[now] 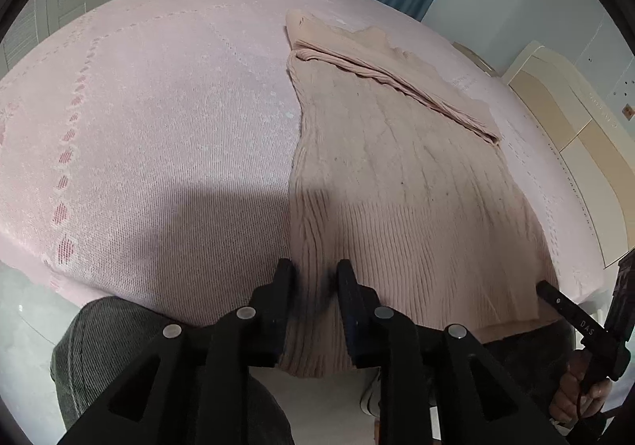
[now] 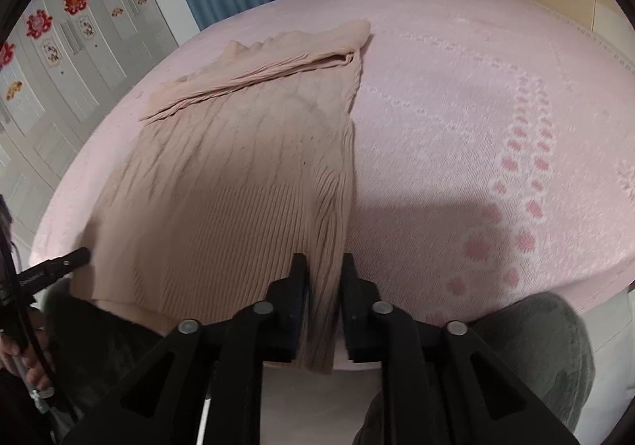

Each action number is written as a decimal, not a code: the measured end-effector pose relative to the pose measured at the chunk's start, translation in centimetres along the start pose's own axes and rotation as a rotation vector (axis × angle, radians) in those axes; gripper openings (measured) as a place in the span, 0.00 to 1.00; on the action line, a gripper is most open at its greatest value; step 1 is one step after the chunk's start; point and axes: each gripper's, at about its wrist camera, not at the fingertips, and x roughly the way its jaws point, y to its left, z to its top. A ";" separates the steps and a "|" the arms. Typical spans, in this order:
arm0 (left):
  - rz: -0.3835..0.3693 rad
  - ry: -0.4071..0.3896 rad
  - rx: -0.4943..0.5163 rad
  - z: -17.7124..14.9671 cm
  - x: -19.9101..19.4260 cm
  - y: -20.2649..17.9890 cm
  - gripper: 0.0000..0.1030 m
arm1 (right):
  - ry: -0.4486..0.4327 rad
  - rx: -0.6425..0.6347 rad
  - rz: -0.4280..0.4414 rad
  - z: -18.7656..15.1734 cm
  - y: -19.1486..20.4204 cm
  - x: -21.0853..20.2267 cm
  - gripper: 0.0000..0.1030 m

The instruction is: Fold small clothes

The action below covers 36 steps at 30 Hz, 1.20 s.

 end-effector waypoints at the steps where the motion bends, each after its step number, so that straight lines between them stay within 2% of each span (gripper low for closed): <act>1: -0.005 0.003 0.000 -0.1 0.0 0.0 0.24 | 0.003 0.005 0.006 -0.1 0.0 -0.1 0.21; 3: -0.016 0.008 0.007 -0.4 -0.3 0.0 0.29 | 0.003 0.012 0.017 -0.5 -0.1 -0.4 0.21; 8: -0.049 0.013 0.021 -0.4 0.0 -0.7 0.30 | -0.018 -0.012 0.007 -0.6 0.5 -0.3 0.22; 10: -0.079 0.018 -0.004 0.0 0.4 -0.5 0.35 | -0.025 -0.018 -0.002 -0.6 0.8 -0.2 0.22; 12: -0.121 0.017 -0.032 0.3 0.6 -0.3 0.44 | -0.028 -0.019 -0.005 -0.5 0.8 -0.1 0.23; 18: -0.184 0.003 -0.084 1.5 1.6 -0.3 0.59 | -0.014 -0.015 0.004 -0.3 0.8 0.0 0.24; 25: -0.174 0.004 -0.057 1.7 1.9 -0.8 0.58 | -0.017 -0.036 -0.008 -0.4 1.1 0.1 0.26; 29: -0.227 0.031 -0.090 0.5 1.1 0.0 0.58 | -0.017 -0.042 -0.005 -0.4 1.1 0.1 0.29; 31: -0.278 0.047 -0.122 -0.3 0.5 0.7 0.58 | -0.016 -0.043 -0.004 -0.5 1.1 0.1 0.29; 34: -0.326 0.071 -0.104 -0.9 0.2 0.4 0.57 | -0.017 -0.039 0.000 -0.5 1.0 0.1 0.30; 36: -0.317 0.073 -0.084 -1.1 0.3 -0.1 0.56 | -0.016 -0.038 0.003 -0.5 1.0 0.1 0.30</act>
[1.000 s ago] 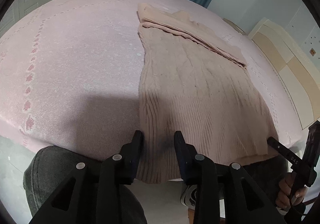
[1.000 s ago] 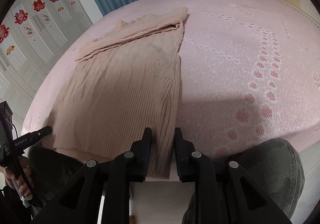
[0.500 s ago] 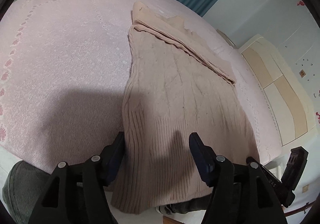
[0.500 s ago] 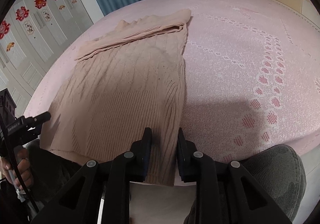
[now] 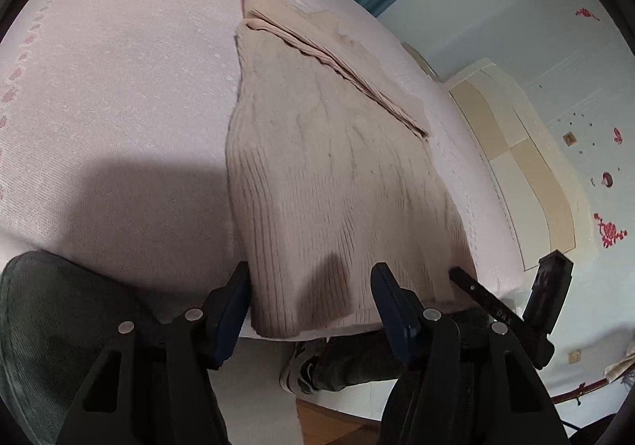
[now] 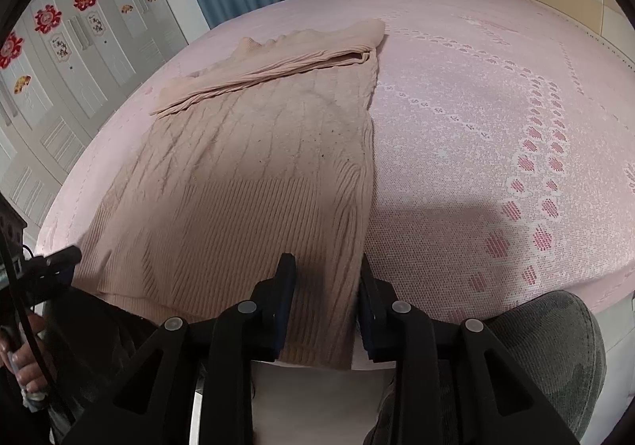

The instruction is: Fold small clothes

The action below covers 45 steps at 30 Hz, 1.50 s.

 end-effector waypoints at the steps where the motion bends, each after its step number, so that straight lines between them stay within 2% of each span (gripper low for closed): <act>1: 0.006 -0.002 0.003 0.1 0.2 -0.2 0.56 | 0.000 0.001 0.002 0.0 0.0 0.0 0.30; 9: 0.035 -0.020 0.009 1.8 1.2 -0.3 0.56 | 0.004 0.020 0.032 0.1 -0.4 0.0 0.31; 13: 0.058 -0.048 0.017 3.7 2.1 -0.4 0.56 | 0.002 0.008 0.027 0.0 -0.2 0.0 0.33; 20: 0.052 -0.078 0.017 6.9 3.5 -0.3 0.56 | 0.001 -0.004 0.022 0.0 0.0 0.1 0.34; 24: 0.062 -0.146 -0.002 7.4 2.1 0.3 0.56 | -0.001 -0.018 0.015 0.0 0.3 0.2 0.37; 26: 0.044 -0.132 -0.022 7.3 1.8 0.7 0.56 | -0.002 -0.026 0.009 0.0 0.5 0.3 0.37; 30: -0.017 -0.044 -0.024 5.7 1.9 0.8 0.55 | -0.003 -0.031 0.005 0.1 0.5 0.4 0.38; 33: 0.026 -0.029 0.041 4.0 1.5 -0.3 0.55 | -0.002 -0.027 0.010 0.1 0.4 0.4 0.38; 39: 0.123 -0.036 0.105 0.7 -0.2 -1.3 0.51 | 0.005 -0.004 0.040 0.1 -0.2 0.0 0.37; 43: 0.162 -0.074 0.069 0.3 -1.3 -0.2 0.43 | 0.009 0.031 0.072 -0.1 -0.8 -0.3 0.36; 45: 0.161 -0.089 0.015 0.6 -1.6 0.9 0.34 | 0.013 0.048 0.077 -0.1 -1.1 -0.5 0.33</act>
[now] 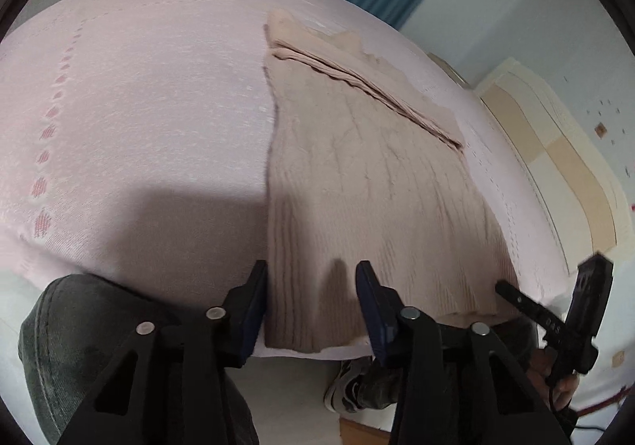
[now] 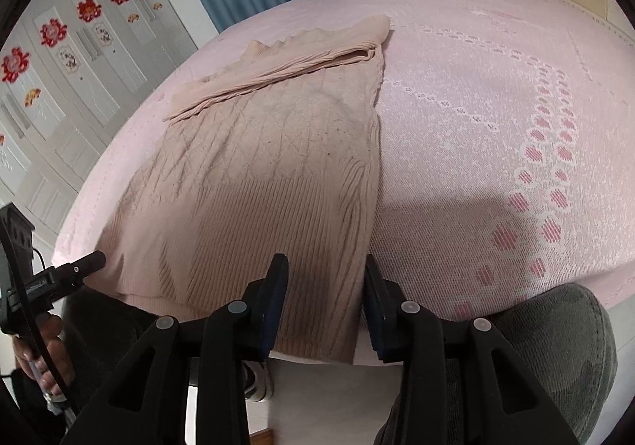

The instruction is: Fold small clothes

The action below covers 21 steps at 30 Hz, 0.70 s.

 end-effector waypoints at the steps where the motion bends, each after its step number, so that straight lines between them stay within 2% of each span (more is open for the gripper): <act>1: -0.016 0.003 -0.025 0.2 0.2 0.2 0.32 | 0.000 0.007 0.002 0.0 -0.1 -0.1 0.31; 3: -0.048 0.006 -0.071 0.2 0.3 1.0 0.15 | 0.003 0.023 0.002 -0.1 -0.4 -0.2 0.26; 5: -0.061 0.011 -0.088 0.2 0.3 1.4 0.08 | 0.010 0.031 0.008 -0.1 -0.5 -0.2 0.24; 10: -0.041 0.018 -0.062 -0.1 -0.2 1.2 0.08 | 0.031 0.023 0.003 -0.1 -0.3 0.0 0.20; 15: -0.036 0.011 -0.077 -0.5 -0.8 1.1 0.07 | 0.044 0.039 0.021 -0.4 -0.2 -0.1 0.20; 16: -0.031 0.010 -0.076 -0.3 -0.7 0.9 0.07 | 0.043 0.036 0.016 -0.5 -0.1 -0.1 0.15; 17: -0.021 0.009 -0.074 -0.2 -0.8 0.9 0.07 | 0.045 0.037 0.018 -0.5 0.0 -0.1 0.05; 19: 0.009 0.019 -0.079 0.2 -0.9 0.7 0.07 | 0.020 0.030 0.020 -0.5 0.3 -0.6 0.05; 21: 0.004 0.016 -0.086 0.5 -1.2 0.5 0.06 | -0.010 0.034 0.050 -0.2 0.5 -1.5 0.05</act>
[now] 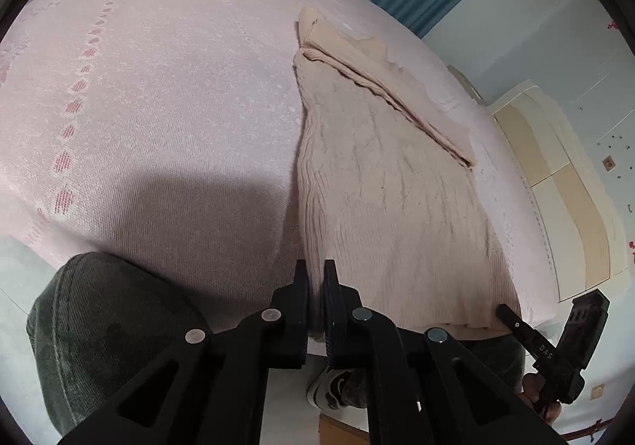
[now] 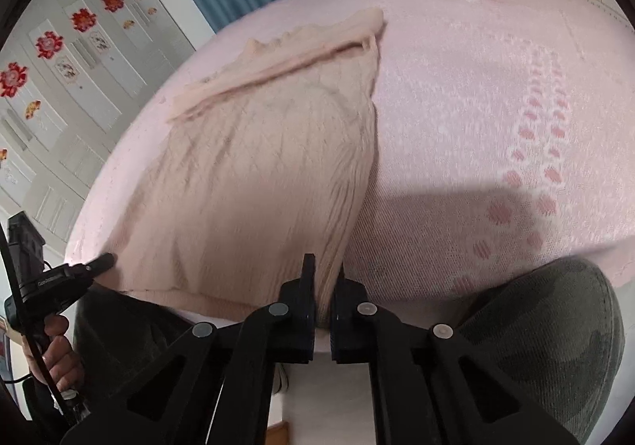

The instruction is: Fold small clothes

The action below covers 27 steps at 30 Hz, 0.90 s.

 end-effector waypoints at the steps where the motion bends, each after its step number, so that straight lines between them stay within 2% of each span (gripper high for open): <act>1: -0.004 -0.012 -0.003 0.3 -0.4 -0.3 0.06 | -0.022 0.011 0.025 0.3 0.1 -0.7 0.05; 8: 0.003 -0.077 0.033 2.9 -3.0 -3.2 0.06 | -0.075 0.118 0.128 2.7 -0.3 -2.6 0.05; 14: -0.011 -0.116 0.053 5.7 -4.0 -5.7 0.06 | -0.121 0.135 0.155 5.6 0.5 -4.2 0.04; 21: -0.017 -0.164 0.043 10.4 -4.1 -7.9 0.06 | -0.192 0.171 0.220 10.6 1.2 -5.6 0.04; 27: -0.016 -0.205 0.006 14.9 -2.7 -8.4 0.06 | -0.239 0.256 0.289 15.6 0.3 -4.1 0.04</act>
